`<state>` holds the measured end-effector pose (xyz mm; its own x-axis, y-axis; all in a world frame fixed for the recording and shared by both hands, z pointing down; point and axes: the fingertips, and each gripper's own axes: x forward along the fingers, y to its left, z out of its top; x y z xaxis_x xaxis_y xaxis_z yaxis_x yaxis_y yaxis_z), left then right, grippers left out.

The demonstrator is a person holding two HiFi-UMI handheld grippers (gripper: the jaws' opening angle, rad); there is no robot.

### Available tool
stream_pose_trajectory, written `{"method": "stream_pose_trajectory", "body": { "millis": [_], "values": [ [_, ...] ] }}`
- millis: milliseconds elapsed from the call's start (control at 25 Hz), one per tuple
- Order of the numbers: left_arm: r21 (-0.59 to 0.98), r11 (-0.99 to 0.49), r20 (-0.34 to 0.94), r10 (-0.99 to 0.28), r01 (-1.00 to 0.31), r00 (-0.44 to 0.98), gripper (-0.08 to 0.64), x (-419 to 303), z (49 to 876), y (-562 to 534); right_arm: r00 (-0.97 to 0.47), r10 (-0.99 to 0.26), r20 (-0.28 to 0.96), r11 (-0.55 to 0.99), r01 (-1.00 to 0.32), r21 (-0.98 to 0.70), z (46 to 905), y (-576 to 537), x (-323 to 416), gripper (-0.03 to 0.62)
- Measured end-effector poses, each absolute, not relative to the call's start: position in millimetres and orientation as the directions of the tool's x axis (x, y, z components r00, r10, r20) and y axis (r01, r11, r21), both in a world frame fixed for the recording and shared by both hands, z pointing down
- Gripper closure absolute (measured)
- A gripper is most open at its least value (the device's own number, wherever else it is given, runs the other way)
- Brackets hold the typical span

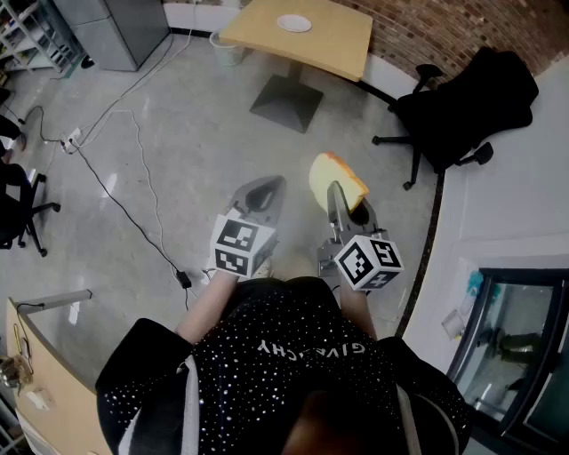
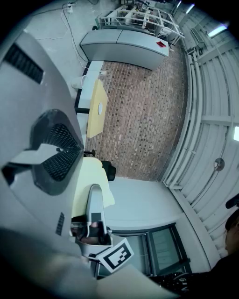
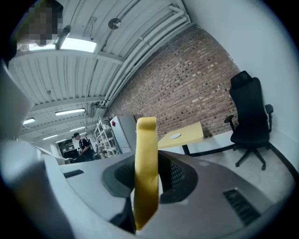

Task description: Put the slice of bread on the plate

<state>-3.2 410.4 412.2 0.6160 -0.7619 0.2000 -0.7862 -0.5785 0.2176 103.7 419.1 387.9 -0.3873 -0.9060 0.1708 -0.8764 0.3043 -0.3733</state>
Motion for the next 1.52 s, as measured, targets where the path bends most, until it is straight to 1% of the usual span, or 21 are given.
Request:
{"method": "stream_pose_trajectory", "body": {
  "millis": [360,560,840,1360,1520],
  "values": [
    [0.227,-0.565,0.220,-0.764,-0.793,0.607,0.551,-12,426,396,-0.390,-0.904,0.175,0.293,-0.864,-0.409,397,402,102,0.500],
    [0.231,-0.536,0.229,-0.781,-0.812,0.581,0.551,-19,430,376,-0.410,-0.897,0.163,0.314,-0.852,-0.418,395,376,99,0.500],
    [0.222,-0.524,0.227,-0.792,-0.822,0.567,0.551,-18,428,329,-0.422,-0.893,0.155,0.325,-0.845,-0.424,395,328,103,0.500],
    [0.209,-0.508,0.238,-0.803,-0.836,0.547,0.551,2,421,207,-0.437,-0.889,0.139,0.339,-0.830,-0.442,388,209,126,0.500],
    [0.203,-0.486,0.265,-0.809,-0.850,0.525,0.551,3,424,183,-0.439,-0.888,0.136,0.334,-0.820,-0.465,390,185,132,0.500]
  ]
}}
